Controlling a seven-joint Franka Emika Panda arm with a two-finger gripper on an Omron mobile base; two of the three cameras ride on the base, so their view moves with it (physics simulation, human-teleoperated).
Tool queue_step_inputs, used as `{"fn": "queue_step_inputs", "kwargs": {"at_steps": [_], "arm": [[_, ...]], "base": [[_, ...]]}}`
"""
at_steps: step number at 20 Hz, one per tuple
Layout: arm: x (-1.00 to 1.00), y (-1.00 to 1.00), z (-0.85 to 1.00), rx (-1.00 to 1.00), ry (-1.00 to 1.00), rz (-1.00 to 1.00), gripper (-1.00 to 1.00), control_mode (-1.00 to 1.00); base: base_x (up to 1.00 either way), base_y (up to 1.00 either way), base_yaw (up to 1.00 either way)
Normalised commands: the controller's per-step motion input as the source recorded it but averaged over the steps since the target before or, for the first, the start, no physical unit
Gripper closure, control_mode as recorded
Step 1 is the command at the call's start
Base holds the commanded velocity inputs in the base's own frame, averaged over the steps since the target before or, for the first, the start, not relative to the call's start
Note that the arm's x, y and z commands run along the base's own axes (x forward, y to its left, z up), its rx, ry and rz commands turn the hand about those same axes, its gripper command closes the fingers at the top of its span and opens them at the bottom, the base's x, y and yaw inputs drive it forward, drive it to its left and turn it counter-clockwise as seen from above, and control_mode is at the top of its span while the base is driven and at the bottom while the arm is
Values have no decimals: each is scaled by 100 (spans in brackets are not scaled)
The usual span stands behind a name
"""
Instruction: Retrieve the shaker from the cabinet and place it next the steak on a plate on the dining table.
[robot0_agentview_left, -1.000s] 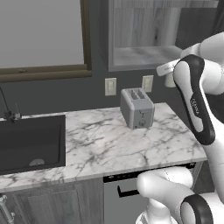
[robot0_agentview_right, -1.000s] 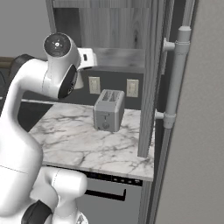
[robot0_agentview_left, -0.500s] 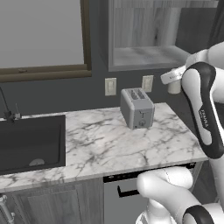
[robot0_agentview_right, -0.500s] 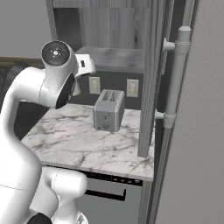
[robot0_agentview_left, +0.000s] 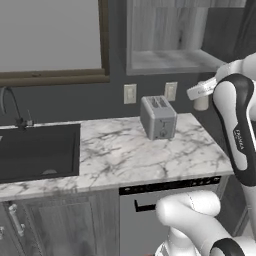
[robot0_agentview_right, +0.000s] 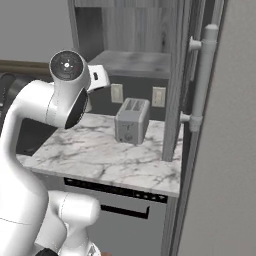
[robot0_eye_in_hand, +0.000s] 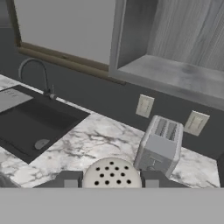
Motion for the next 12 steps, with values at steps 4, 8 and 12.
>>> {"fn": "queue_step_inputs", "kwargs": {"at_steps": [4,8,12], "arm": [[0,0,0,0,0,0,100,100],[0,0,0,0,0,0,100,100],[0,0,0,0,0,0,100,100]], "base": [[-63,0,13],[-67,5,19],[-66,21,31]]}}
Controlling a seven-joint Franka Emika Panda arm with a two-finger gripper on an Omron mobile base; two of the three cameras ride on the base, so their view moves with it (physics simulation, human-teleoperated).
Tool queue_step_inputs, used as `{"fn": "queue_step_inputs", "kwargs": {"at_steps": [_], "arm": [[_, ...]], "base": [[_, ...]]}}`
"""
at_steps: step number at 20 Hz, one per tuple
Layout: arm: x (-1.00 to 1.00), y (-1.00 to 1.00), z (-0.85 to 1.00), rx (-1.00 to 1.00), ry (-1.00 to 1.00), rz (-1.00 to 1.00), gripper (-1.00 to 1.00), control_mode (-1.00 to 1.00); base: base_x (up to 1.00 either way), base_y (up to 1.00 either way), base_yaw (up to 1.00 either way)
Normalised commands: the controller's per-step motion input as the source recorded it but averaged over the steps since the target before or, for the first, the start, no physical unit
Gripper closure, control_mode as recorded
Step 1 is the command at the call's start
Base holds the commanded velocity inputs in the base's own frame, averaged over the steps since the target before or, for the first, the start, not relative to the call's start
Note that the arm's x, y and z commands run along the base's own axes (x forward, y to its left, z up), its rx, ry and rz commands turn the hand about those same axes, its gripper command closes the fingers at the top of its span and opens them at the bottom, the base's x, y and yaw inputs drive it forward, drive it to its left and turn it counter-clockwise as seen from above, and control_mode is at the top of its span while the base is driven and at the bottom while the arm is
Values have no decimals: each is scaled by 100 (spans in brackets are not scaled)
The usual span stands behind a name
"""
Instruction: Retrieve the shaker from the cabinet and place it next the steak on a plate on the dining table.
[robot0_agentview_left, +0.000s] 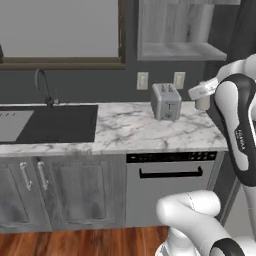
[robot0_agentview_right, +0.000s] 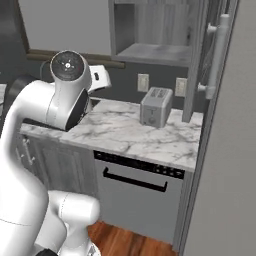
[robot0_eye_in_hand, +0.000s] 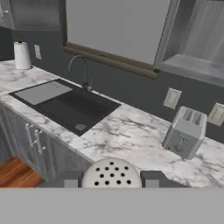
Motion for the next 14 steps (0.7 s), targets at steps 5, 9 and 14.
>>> {"fn": "queue_step_inputs", "kwargs": {"at_steps": [5,9,14], "arm": [[0,0,0,0,0,0,100,100],[0,0,0,0,0,0,100,100],[0,0,0,0,0,0,100,100]], "base": [[-51,32,45],[-41,32,57],[-38,28,69]]}}
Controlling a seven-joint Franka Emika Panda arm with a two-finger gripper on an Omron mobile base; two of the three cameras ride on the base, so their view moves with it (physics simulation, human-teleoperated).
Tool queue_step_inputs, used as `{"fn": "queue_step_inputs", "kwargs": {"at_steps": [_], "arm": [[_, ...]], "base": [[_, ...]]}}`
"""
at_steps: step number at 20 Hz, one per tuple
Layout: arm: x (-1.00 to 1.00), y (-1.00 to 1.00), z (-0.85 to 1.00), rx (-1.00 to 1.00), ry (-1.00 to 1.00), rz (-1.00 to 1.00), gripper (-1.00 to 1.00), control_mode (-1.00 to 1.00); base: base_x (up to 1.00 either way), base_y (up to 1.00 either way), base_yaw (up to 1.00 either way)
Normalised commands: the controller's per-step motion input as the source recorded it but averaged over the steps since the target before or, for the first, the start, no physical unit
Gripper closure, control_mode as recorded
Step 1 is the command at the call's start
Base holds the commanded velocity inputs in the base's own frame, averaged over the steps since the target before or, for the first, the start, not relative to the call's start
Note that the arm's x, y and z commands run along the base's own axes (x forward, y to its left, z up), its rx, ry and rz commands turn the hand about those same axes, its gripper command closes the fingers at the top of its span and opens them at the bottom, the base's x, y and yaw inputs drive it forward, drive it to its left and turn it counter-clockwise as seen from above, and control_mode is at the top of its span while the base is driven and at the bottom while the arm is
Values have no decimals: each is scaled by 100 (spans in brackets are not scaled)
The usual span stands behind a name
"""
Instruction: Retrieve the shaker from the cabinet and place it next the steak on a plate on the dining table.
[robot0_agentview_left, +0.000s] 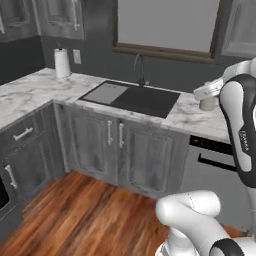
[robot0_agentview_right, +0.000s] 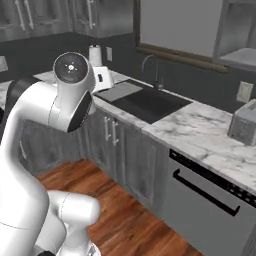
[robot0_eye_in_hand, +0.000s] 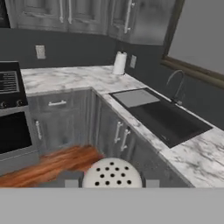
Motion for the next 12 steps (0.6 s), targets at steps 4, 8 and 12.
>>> {"fn": "queue_step_inputs", "kwargs": {"at_steps": [4,8,12], "arm": [[0,0,0,0,0,0,100,100],[0,0,0,0,0,0,100,100],[0,0,0,0,0,0,100,100]], "base": [[-39,18,78],[-44,18,79],[-40,18,78]]}}
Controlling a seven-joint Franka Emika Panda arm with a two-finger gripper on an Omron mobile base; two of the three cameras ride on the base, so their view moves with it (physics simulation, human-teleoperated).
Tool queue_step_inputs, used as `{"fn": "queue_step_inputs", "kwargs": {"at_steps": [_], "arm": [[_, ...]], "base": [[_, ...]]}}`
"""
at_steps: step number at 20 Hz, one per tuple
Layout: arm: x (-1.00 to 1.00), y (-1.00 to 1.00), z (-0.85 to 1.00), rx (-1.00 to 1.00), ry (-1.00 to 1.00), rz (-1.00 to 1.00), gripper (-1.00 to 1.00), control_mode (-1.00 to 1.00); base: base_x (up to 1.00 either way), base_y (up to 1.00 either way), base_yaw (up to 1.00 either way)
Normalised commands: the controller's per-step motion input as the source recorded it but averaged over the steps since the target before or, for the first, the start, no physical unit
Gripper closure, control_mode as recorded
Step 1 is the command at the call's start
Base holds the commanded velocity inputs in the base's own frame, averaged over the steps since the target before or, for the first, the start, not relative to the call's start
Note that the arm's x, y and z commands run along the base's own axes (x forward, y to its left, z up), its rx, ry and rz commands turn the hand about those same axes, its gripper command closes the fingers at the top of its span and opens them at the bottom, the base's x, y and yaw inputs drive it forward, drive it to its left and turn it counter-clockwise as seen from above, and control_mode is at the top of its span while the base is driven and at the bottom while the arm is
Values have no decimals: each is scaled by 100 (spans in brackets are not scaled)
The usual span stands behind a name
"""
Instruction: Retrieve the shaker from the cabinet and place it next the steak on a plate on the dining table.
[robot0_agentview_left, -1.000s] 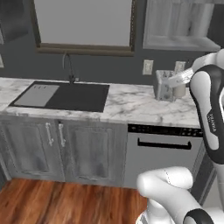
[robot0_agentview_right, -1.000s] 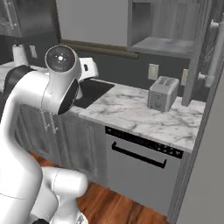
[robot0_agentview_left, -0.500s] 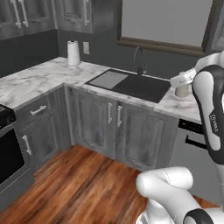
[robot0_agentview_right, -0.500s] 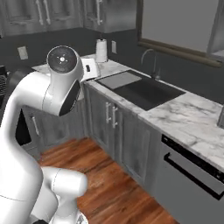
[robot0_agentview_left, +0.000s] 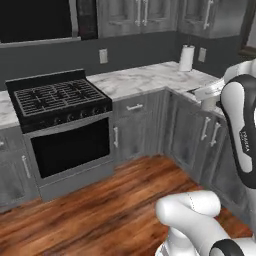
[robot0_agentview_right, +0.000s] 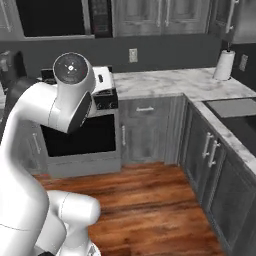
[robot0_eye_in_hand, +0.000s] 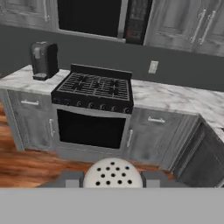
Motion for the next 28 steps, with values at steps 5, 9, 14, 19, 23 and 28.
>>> {"fn": "queue_step_inputs", "kwargs": {"at_steps": [5,9,14,19,23,28], "arm": [[0,0,0,0,0,0,100,100],[0,0,0,0,0,0,100,100],[0,0,0,0,0,0,100,100],[0,0,0,0,0,0,100,100],[0,0,0,0,0,0,100,100],[0,0,0,0,0,0,100,100]], "base": [[-33,20,74],[-19,26,69],[-10,29,64],[-9,27,60],[-5,26,58],[-1,24,55]]}}
